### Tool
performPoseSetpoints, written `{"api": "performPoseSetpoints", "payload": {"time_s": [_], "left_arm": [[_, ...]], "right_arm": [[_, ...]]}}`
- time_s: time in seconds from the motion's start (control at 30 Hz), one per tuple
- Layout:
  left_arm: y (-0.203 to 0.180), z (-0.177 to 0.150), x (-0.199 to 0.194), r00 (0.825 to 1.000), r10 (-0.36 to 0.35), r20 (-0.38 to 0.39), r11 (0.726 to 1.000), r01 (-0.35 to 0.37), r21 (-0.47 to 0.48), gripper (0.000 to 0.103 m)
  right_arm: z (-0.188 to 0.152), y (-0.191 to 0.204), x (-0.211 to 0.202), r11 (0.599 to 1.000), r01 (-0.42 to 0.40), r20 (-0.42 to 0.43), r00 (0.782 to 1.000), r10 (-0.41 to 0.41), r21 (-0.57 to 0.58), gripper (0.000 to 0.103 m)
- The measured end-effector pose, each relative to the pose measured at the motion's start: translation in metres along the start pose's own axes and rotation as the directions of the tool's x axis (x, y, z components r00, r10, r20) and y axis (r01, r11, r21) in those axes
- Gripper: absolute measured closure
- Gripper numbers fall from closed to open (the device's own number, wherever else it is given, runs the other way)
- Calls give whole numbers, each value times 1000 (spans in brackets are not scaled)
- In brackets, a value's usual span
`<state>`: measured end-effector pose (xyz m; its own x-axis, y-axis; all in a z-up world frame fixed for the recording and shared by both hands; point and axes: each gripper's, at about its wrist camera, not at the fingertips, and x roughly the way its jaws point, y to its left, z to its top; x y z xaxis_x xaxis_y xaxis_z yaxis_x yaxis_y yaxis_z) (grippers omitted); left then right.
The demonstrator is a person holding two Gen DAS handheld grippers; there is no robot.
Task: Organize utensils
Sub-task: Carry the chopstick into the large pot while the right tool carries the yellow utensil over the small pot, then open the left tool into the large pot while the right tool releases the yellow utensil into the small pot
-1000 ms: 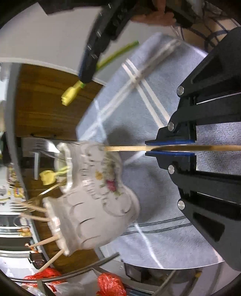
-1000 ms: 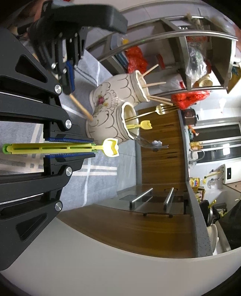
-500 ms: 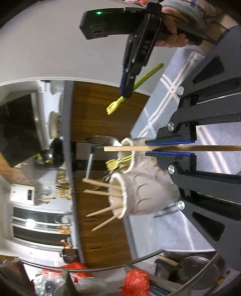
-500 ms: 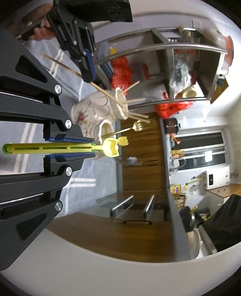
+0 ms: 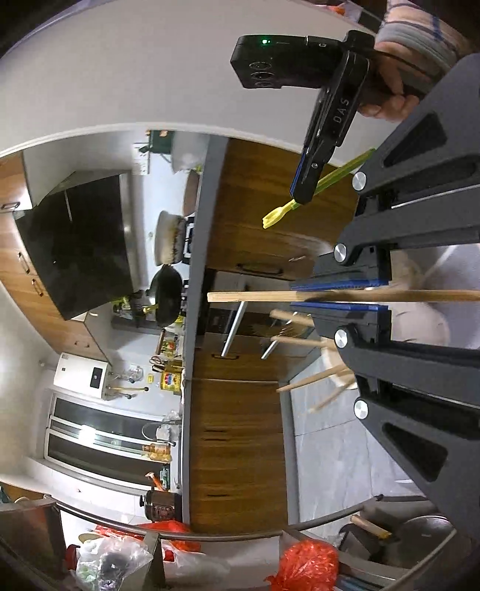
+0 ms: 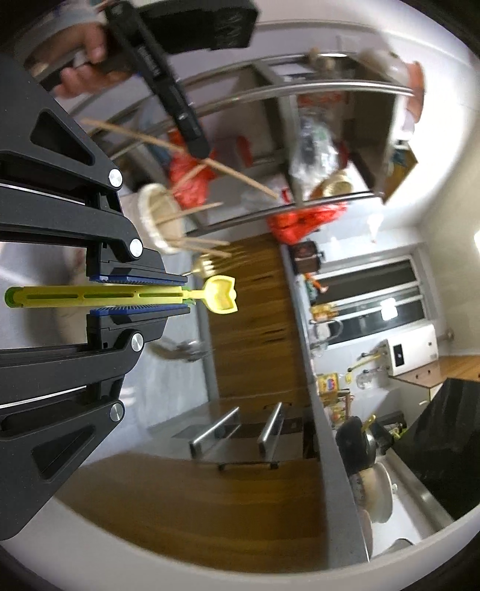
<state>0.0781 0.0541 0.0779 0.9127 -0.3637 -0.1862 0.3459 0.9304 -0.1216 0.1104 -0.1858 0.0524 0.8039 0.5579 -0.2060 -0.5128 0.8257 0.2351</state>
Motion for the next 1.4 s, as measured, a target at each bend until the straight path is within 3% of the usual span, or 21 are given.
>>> {"api": "performPoseSetpoints", "payload": {"time_s": [0.17, 0.33, 0.47, 0.67, 1.0, 1.17, 1.4], "left_arm": [[16, 15, 24, 1000, -3, 30, 998, 5, -68, 97], [29, 24, 45, 996, 49, 76, 993, -40, -115, 97], [29, 26, 60, 989, 108, 105, 991, -98, -93, 97], [16, 22, 71, 981, 137, 139, 990, -138, -8, 97], [12, 6, 64, 987, 123, 106, 992, -126, 25, 97], [16, 1, 62, 993, 116, 32, 993, -117, 21, 97], [18, -5, 57, 992, 128, -15, 992, -128, 17, 97]], "right_arm": [[13, 1, 28, 999, -21, 34, 999, 20, 26, 93], [15, -9, 56, 995, -45, 50, 998, 41, 86, 93], [9, -17, 76, 988, -69, 38, 997, 64, 137, 93], [3, -19, 94, 984, -76, 34, 997, 71, 161, 93], [-14, 0, 107, 999, 4, 4, 1000, -4, 33, 93], [-19, 6, 107, 999, 38, -6, 999, -38, -37, 93], [-26, 12, 94, 996, 44, -21, 999, -46, -81, 93]]}}
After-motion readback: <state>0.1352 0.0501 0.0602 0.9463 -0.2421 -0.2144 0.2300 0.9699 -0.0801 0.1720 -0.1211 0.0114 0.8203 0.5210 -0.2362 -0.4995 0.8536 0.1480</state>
